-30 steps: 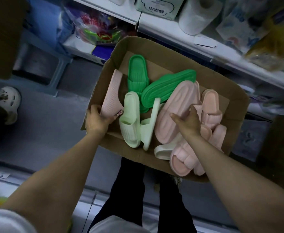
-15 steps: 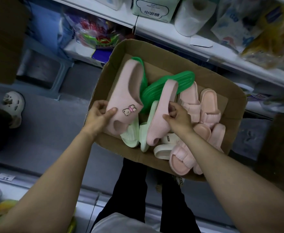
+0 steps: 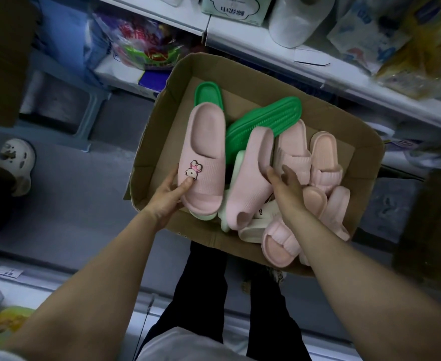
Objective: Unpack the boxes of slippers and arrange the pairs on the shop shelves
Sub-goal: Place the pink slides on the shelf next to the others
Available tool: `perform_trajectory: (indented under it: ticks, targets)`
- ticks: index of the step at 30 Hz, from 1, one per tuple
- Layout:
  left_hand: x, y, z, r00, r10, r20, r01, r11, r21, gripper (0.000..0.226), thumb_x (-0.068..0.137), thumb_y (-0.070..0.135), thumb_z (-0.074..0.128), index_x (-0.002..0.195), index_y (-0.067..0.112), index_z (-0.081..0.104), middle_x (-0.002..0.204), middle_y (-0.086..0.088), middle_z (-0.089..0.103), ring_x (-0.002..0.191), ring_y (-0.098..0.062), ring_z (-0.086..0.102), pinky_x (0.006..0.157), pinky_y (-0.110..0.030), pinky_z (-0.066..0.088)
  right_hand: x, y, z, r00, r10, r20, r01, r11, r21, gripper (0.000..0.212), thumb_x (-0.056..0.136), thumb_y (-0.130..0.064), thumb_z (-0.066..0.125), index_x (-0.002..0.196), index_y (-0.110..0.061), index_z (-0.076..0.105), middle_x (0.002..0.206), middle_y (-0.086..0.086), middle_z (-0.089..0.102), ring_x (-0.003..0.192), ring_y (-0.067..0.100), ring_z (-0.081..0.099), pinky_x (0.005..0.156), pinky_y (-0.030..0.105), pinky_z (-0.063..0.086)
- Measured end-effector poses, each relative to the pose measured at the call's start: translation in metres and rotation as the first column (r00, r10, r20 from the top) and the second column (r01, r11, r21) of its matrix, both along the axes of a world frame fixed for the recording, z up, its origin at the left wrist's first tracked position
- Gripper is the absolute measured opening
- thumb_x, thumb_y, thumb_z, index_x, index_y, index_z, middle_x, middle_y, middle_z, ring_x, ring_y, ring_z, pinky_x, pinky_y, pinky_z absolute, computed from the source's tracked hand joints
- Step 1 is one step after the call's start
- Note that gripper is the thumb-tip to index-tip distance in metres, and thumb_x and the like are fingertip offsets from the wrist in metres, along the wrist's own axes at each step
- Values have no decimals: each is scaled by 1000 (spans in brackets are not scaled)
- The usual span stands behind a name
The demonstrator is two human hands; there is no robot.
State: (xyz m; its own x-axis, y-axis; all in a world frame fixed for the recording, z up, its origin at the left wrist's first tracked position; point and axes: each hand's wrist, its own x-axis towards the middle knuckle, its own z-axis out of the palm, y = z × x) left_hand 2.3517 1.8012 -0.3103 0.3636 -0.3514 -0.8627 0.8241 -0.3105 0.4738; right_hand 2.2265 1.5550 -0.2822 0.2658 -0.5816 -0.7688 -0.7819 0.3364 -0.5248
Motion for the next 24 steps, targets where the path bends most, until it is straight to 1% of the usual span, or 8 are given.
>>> perform_trajectory:
  ticks: [2, 5, 10, 12, 15, 17, 21, 24]
  targets:
    - [-2, -3, 0, 1000, 14, -6, -14, 1000, -3, 82, 76, 41, 74, 148, 38, 37, 125, 1, 67, 109, -19, 68, 78, -31, 58, -10, 0, -7, 997, -23, -69, 34, 988, 154, 68, 94, -52, 62, 151, -22, 41, 150, -1, 47, 132, 19, 47, 112, 38, 39]
    - [-7, -9, -3, 998, 57, -1, -57, 998, 21, 90, 72, 40, 78, 151, 32, 36, 126, -5, 65, 110, -25, 67, 80, -35, 58, -16, 4, -13, 996, -64, -67, 83, 939, 333, 75, 82, -69, 64, 145, -30, 49, 145, -4, 53, 127, 17, 51, 104, 40, 48]
    - [-6, -8, -11, 995, 101, 5, -101, 994, 42, 98, 69, 39, 82, 154, 29, 32, 129, -5, 65, 112, -27, 66, 91, -42, 57, -16, 2, -15, 988, -132, -75, 149, 936, 319, 47, 87, -69, 59, 106, -26, 62, 116, 1, 63, 113, 24, 61, 98, 34, 50]
    - [-5, -6, -12, 995, 98, 4, -98, 995, 32, 100, 71, 41, 87, 154, 28, 32, 129, -3, 65, 113, -26, 65, 96, -46, 54, -19, 0, -14, 981, -187, -49, 193, 927, 321, 47, 85, -67, 62, 100, -23, 64, 105, 3, 68, 106, 22, 64, 100, 36, 50]
    - [-5, -7, -10, 995, 104, 7, -103, 995, -9, 94, 69, 44, 84, 150, 30, 39, 129, 2, 67, 116, -24, 65, 98, -44, 53, -23, 2, -13, 972, -234, 30, 206, 906, 370, 46, 83, -65, 66, 104, -24, 69, 99, -1, 75, 103, 19, 65, 95, 35, 52]
    - [-8, -13, -6, 994, 108, 27, -106, 993, -58, 84, 72, 41, 82, 146, 30, 44, 130, 4, 67, 117, -21, 65, 97, -41, 54, -25, 3, -10, 958, -263, 117, 189, 881, 434, 48, 84, -61, 66, 116, -25, 68, 107, -3, 76, 109, 18, 66, 94, 36, 53]
    - [-9, -27, 6, 983, 140, 121, -130, 987, -92, 79, 72, 34, 87, 142, 28, 48, 127, 3, 68, 117, -21, 65, 97, -41, 54, -29, 7, -3, 945, -284, 159, 188, 875, 446, 97, 58, -61, 90, 140, -23, 53, 126, 2, 70, 112, 20, 69, 98, 44, 55]
    - [-11, -33, 18, 968, 123, 217, -108, 991, -81, 85, 63, 40, 90, 138, 31, 52, 126, 3, 69, 116, -20, 65, 98, -42, 54, -31, 9, 6, 926, -307, 220, 206, 898, 388, 97, 58, -46, 95, 141, -21, 52, 126, 1, 70, 110, 18, 70, 99, 41, 55]
